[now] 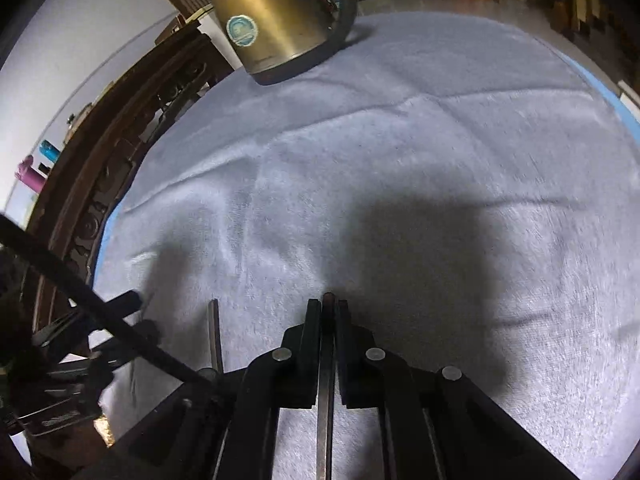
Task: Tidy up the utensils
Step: 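Grasp a dark chopstick on the cloth with the right tool while the left tool grasps another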
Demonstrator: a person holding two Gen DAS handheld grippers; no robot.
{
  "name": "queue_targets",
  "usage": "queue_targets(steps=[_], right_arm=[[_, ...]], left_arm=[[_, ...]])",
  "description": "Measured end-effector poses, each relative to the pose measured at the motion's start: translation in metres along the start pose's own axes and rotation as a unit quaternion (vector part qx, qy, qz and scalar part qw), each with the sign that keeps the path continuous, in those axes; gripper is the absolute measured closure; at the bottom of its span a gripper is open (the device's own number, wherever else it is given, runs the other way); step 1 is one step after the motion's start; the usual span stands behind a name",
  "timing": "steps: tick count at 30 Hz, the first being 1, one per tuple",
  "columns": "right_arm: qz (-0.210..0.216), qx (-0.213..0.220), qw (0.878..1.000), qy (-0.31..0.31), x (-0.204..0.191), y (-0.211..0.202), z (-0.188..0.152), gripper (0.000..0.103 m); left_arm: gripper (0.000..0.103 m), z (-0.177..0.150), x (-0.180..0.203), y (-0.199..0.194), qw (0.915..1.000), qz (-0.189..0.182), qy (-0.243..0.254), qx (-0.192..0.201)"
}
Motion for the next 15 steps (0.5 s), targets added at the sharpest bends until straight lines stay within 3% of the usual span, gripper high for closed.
queue_targets(steps=[2,4,5,6,9,11,15], right_arm=[[0.007,0.002,1.0,0.001,0.004,-0.006,-0.001,0.093],[0.014,0.0,1.0,0.003,0.006,-0.006,-0.003,0.093],[0.014,0.001,1.0,0.003,0.008,-0.009,-0.004,0.093],[0.014,0.0,1.0,0.003,0.01,-0.011,-0.005,0.091],[0.021,-0.005,1.0,0.002,0.008,-0.015,-0.004,0.082],[0.02,-0.004,1.0,-0.004,0.006,-0.016,-0.002,0.082],[0.005,-0.024,1.0,-0.013,0.001,-0.008,-0.002,0.082]], left_arm=[[0.04,-0.003,0.011,0.008,0.9999,-0.004,0.009,-0.012],[0.047,-0.009,0.02,0.019,0.9992,0.0,0.022,-0.032],[0.06,-0.012,0.023,0.024,0.9987,0.002,0.028,-0.043],[0.065,-0.011,0.024,0.022,0.9989,0.015,0.037,-0.023],[0.086,-0.009,0.024,0.022,0.9977,0.035,0.054,-0.018],[0.087,-0.006,0.022,0.02,0.998,0.03,0.052,-0.019],[0.087,-0.002,0.007,0.017,0.9958,0.056,0.07,-0.016]])
Point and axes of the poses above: each gripper's, at about its wrist camera, not at the fingertips, and y roughly the way its jaws point, x to its right, z to its top, the point moved 9 cm from there along y, roughly the way its jaws point, and after that the axes turned 13 degrees about z, right-handed, at the moved point
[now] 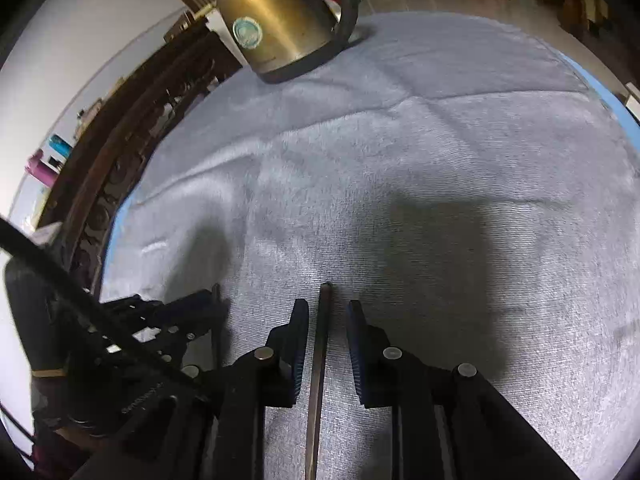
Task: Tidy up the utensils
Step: 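Grasp a dark chopstick on the cloth with the right tool while the left tool grasps another, then lift the held chopsticks with both tools and carry them above the metal cup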
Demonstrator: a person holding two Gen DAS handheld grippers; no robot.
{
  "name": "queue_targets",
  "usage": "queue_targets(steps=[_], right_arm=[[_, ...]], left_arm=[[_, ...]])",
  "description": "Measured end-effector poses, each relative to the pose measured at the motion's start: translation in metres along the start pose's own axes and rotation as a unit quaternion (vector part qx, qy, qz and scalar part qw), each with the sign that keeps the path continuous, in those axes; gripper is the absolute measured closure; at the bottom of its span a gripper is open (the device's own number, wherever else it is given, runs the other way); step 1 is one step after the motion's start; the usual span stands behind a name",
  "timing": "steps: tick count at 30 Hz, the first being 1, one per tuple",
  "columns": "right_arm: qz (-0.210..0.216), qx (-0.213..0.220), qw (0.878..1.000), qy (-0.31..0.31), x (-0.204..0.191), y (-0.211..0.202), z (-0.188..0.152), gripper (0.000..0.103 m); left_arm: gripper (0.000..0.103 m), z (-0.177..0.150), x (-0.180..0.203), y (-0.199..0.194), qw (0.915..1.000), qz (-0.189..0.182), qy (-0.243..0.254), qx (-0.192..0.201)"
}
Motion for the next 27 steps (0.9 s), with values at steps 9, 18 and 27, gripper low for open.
queue_targets(steps=[9,18,27], right_arm=[[-0.106,-0.042,0.992,-0.055,-0.009,0.02,-0.002,0.089],[-0.115,-0.025,0.99,-0.083,-0.012,0.021,-0.004,0.096],[-0.034,0.064,0.996,-0.06,-0.018,-0.025,-0.007,0.097]], left_arm=[[0.054,-0.001,-0.034,0.003,0.999,0.013,-0.019,-0.038],[0.088,-0.005,-0.028,0.001,0.9965,0.034,-0.061,-0.047],[0.089,-0.004,-0.048,-0.036,0.993,0.029,-0.108,0.037]])
Point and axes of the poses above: each gripper's, at about its wrist camera, not at the fingertips, and y roughly the way its jaws point, x to its right, z to its top, the point moved 9 cm from there along y, roughly the way its jaws point, and after that the axes turned 13 degrees about z, right-handed, at the moved point
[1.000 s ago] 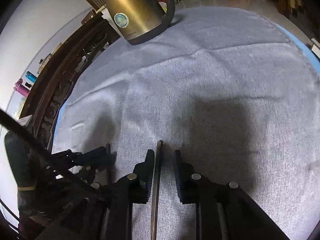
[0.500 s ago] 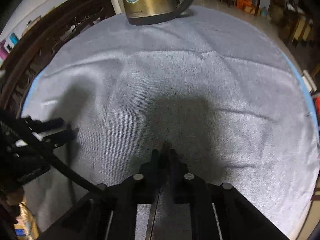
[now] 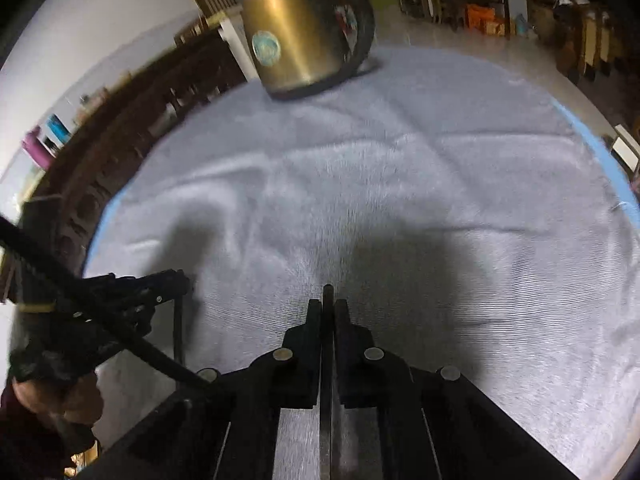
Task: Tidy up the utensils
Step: 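Lift the held chopsticks with both tools and carry them above the metal cup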
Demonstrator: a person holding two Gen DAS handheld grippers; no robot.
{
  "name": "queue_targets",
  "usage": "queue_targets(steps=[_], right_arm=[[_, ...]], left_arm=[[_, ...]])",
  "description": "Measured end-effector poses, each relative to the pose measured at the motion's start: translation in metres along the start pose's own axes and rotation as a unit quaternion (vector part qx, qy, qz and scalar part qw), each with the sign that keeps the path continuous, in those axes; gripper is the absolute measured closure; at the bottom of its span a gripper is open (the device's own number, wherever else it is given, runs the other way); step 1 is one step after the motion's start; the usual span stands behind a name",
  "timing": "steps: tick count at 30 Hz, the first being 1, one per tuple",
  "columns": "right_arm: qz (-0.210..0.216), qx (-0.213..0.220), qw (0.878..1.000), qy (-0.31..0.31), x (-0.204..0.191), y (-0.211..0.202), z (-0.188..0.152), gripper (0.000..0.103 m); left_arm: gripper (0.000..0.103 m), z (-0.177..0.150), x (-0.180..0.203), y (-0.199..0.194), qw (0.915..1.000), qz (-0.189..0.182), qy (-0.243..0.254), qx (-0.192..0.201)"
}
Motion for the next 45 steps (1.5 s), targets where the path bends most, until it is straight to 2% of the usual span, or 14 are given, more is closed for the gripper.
queue_targets(steps=[5,8,10,12,17,25,36,45], right_arm=[[0.021,0.07,0.997,-0.018,-0.014,-0.047,0.007,0.097],[0.032,0.119,0.992,-0.031,-0.029,-0.079,0.013,0.097],[0.034,0.147,0.988,-0.04,-0.039,-0.096,0.014,0.097],[0.034,0.175,0.983,-0.046,-0.048,-0.117,0.012,0.097],[0.035,0.228,0.971,-0.056,-0.069,-0.156,0.006,0.097],[0.047,0.268,0.96,-0.062,-0.093,-0.199,-0.007,0.097],[0.059,0.315,0.944,-0.08,-0.122,-0.243,-0.011,0.097],[0.066,0.373,0.919,-0.109,-0.154,-0.28,-0.022,0.097]], left_arm=[[0.092,0.023,-0.033,-0.056,0.9959,0.023,-0.037,0.079],[0.098,0.037,-0.057,-0.082,0.9903,0.048,-0.048,0.122],[0.098,0.045,-0.067,-0.1,0.9847,0.067,-0.053,0.152],[0.098,0.049,-0.074,-0.112,0.9813,0.068,-0.058,0.17],[0.098,0.045,-0.082,-0.123,0.9785,0.075,-0.059,0.183],[0.098,0.033,-0.113,-0.156,0.9727,0.079,-0.087,0.2],[0.098,0.015,-0.132,-0.226,0.9562,0.095,-0.102,0.257],[0.098,0.008,-0.133,-0.297,0.9402,0.091,-0.105,0.311]])
Point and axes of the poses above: each gripper's, at about its wrist camera, not at the fingertips, and y roughly the way its jaws point, x to its right, z to its top, the point moved 9 cm from there along y, roughly the way its jaws point, and after that the axes turned 13 degrees about z, right-handed, at the moved point
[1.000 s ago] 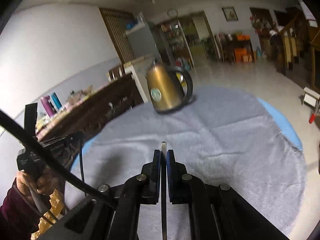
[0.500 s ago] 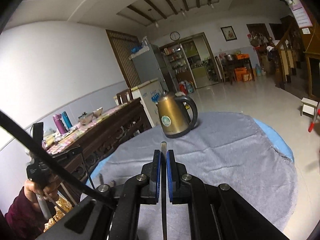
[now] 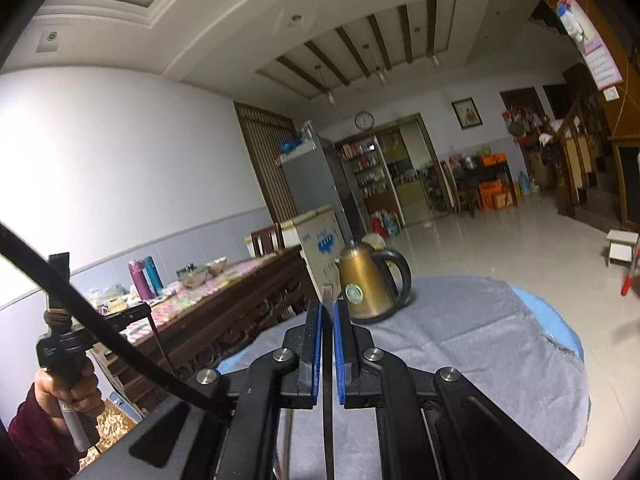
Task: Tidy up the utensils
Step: 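Lift the held chopsticks with both tools and carry them above the metal cup, then lower the held chopsticks into the metal cup with both tools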
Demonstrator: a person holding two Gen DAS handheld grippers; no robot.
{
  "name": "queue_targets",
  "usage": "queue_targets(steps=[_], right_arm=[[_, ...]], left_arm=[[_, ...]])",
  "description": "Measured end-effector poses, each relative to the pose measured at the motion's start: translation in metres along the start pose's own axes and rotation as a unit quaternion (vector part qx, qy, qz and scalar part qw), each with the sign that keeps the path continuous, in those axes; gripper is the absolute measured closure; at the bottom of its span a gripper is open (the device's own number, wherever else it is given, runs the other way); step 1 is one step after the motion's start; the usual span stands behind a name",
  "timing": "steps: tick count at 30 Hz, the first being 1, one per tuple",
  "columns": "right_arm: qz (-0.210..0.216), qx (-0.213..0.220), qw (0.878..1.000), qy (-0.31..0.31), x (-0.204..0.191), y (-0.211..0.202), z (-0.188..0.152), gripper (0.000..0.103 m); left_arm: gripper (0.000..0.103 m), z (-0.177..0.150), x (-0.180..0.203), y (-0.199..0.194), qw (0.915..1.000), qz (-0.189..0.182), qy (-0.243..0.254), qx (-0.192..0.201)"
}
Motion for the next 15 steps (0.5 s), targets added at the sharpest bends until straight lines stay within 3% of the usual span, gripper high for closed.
queue_targets(steps=[15], right_arm=[[0.031,0.037,0.998,-0.032,-0.062,-0.019,0.024,0.097]], left_arm=[[0.098,0.041,0.004,-0.089,0.9972,-0.023,0.01,0.071]])
Point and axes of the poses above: each gripper's, at about its wrist camera, not at the fingertips, and y roughly the way its jaws point, x to its right, z to its top, the point moved 9 cm from there along y, roughly the way its jaws point, and after that the axes turned 13 degrees about z, right-handed, at the moved point
